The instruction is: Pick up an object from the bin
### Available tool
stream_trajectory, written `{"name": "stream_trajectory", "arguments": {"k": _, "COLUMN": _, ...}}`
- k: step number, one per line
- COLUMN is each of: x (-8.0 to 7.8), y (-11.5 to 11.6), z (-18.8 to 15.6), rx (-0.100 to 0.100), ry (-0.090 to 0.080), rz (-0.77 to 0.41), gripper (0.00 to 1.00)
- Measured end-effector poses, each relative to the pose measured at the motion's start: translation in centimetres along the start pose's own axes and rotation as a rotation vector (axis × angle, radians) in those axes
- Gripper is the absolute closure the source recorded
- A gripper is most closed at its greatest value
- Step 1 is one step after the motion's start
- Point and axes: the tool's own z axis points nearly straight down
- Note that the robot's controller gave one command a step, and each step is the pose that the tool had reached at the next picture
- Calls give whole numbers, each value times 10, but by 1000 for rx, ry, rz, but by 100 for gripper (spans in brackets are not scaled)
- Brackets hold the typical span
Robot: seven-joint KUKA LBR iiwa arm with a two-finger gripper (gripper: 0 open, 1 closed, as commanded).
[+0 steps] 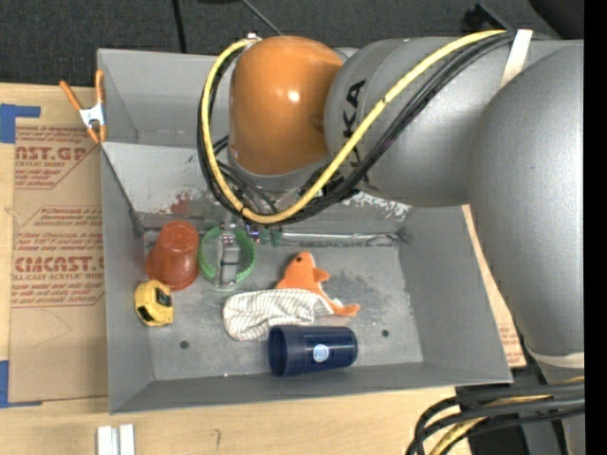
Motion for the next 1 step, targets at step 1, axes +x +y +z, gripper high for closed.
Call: {"name": "stream_trajectory", "arguments": {"k": 1, "x": -2, "y": -1, "z": -5, "rx": -1, "ry": -8, "rz": 2, "gripper": 0}}
